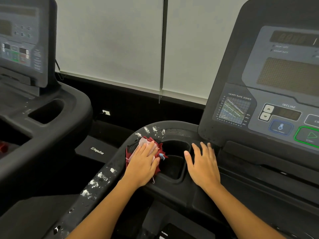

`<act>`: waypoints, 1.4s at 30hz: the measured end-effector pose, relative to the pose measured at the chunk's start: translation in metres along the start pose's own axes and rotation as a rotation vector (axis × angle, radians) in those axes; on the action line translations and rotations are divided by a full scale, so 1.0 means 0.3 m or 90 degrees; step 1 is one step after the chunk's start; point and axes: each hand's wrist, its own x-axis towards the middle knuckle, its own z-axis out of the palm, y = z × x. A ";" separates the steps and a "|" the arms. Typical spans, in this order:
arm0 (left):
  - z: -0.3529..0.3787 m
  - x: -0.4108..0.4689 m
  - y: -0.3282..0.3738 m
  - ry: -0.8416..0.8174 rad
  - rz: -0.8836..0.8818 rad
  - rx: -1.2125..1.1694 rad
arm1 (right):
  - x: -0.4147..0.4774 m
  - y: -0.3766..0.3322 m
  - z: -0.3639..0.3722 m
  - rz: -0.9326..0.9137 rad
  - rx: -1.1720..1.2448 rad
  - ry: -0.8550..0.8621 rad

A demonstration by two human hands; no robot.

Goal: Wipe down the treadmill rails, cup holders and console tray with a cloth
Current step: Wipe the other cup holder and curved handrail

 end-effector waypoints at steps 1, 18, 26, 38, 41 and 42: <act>-0.004 0.018 -0.002 -0.016 0.003 -0.009 | -0.001 0.000 0.001 -0.001 -0.002 0.001; -0.208 -0.020 0.226 -0.018 -0.390 -1.087 | -0.053 -0.223 -0.071 -0.162 0.648 -0.176; -0.152 -0.038 0.143 0.001 -0.269 -0.758 | 0.068 -0.244 -0.049 -0.115 0.663 -0.083; -0.034 0.008 -0.164 0.147 -0.246 0.116 | 0.339 -0.128 0.031 0.020 0.223 0.101; -0.014 0.021 -0.155 0.105 -0.263 0.125 | 0.378 -0.114 0.040 0.075 0.134 -0.051; -0.012 0.025 -0.150 0.099 -0.264 0.128 | 0.390 -0.120 0.044 0.070 0.087 -0.075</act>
